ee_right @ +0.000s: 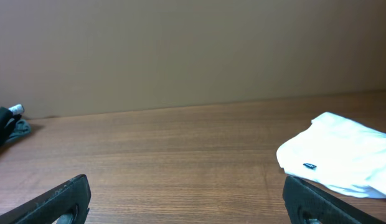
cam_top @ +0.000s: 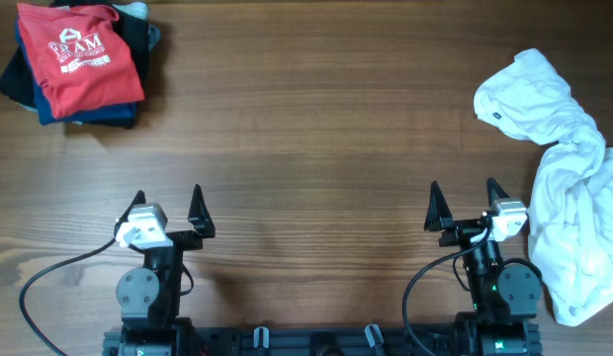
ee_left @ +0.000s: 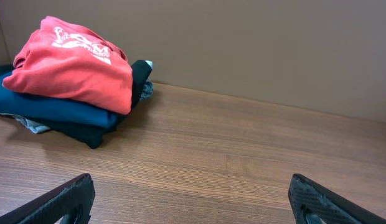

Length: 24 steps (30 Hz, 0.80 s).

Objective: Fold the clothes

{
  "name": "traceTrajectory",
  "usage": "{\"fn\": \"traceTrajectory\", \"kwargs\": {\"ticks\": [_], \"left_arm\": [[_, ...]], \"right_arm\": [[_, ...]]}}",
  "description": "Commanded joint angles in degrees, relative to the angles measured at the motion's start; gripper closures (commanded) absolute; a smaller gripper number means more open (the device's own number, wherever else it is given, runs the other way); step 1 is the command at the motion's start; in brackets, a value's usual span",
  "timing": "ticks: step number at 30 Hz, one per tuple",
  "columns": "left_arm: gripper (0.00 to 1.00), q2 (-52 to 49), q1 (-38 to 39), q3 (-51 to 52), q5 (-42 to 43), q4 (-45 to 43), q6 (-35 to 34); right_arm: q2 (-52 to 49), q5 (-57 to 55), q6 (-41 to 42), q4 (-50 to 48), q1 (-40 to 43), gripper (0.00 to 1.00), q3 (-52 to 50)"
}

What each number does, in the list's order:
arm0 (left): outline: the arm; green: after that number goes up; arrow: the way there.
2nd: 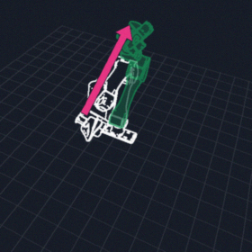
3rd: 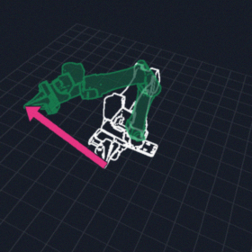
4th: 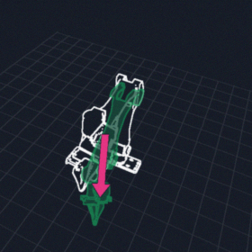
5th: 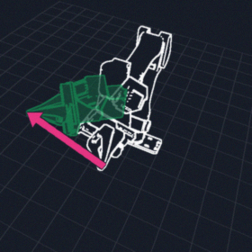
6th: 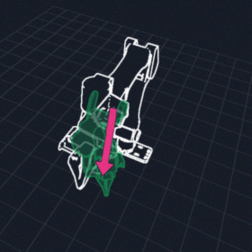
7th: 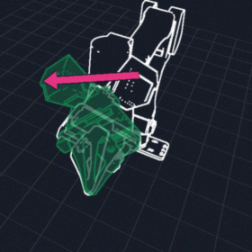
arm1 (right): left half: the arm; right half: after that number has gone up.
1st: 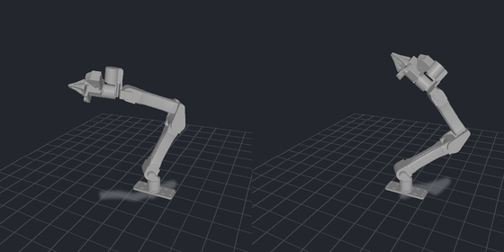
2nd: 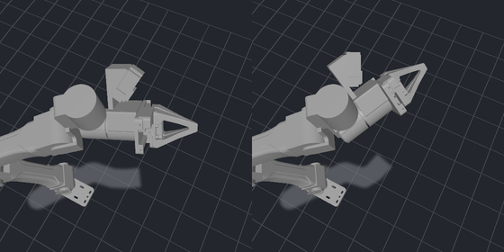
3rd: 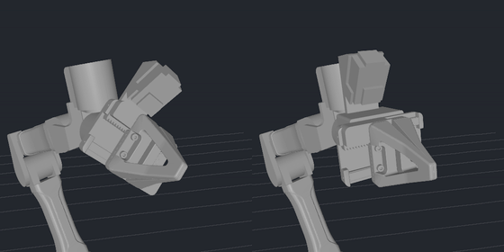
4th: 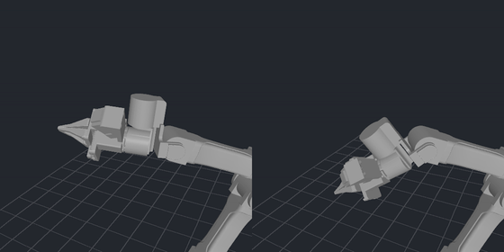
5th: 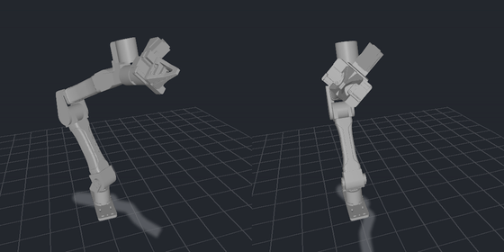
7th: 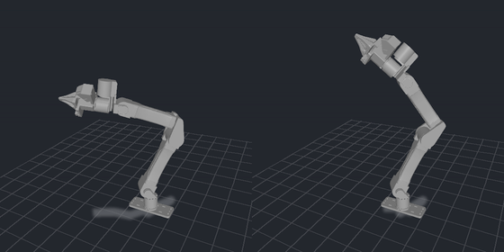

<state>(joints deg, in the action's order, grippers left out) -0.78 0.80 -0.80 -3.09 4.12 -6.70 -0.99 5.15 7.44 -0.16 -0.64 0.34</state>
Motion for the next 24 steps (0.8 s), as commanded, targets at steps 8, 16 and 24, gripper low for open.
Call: {"fn": "traceTrajectory", "kwargs": {"ticks": [8, 16, 24], "left_arm": [[0.00, 0.50, -0.26, 0.44, 0.87, -0.26, 0.28], [0.00, 0.50, -0.26, 0.44, 0.87, -0.26, 0.31], [0.00, 0.50, -0.26, 0.44, 0.87, -0.44, 0.31]], "right_arm": [[0.20, 0.90, 0.42, -0.17, -0.09, 0.00, -0.02], [0.20, 0.90, 0.42, -0.20, -0.09, 0.00, -0.02], [0.20, 0.92, 0.42, -1.42, -0.09, 0.00, -0.02]]}}
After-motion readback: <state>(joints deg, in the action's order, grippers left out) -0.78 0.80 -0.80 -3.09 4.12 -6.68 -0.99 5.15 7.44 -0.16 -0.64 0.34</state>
